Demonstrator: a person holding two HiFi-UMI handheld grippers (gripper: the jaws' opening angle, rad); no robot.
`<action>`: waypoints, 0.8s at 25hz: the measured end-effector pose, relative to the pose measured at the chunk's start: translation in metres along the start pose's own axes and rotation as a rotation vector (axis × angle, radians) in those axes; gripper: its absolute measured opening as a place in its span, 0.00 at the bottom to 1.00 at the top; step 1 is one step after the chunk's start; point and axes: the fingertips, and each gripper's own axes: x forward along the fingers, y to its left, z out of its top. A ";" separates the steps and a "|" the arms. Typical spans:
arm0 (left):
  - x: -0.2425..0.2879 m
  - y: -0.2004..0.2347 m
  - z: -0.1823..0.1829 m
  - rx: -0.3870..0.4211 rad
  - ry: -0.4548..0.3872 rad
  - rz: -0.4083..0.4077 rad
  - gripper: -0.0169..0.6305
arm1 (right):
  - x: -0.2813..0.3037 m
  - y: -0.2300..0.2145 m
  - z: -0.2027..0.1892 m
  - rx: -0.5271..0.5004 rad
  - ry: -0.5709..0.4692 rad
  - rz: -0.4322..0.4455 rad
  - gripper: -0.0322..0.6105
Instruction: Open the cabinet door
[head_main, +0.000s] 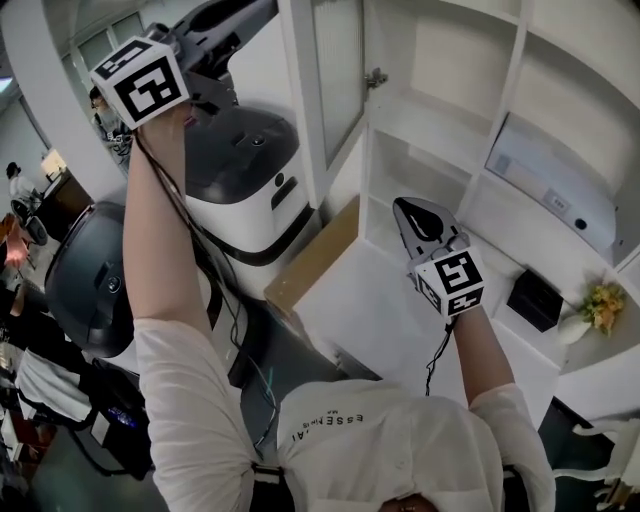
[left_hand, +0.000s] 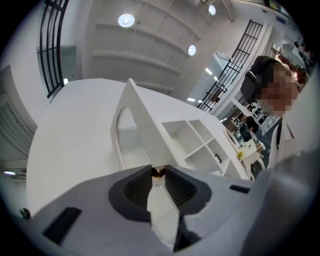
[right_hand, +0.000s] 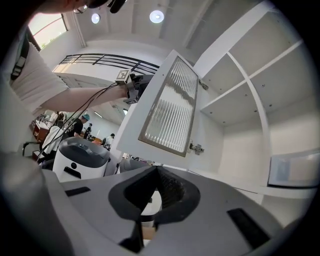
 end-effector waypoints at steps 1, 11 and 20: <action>-0.005 0.006 -0.001 0.001 0.002 0.010 0.15 | 0.005 0.001 -0.001 0.007 -0.004 0.008 0.07; -0.050 0.068 -0.022 -0.088 0.027 0.183 0.09 | 0.049 0.029 0.001 0.037 -0.061 0.107 0.07; -0.055 0.075 -0.023 -0.047 0.007 0.234 0.08 | 0.056 0.031 -0.004 0.049 -0.053 0.112 0.07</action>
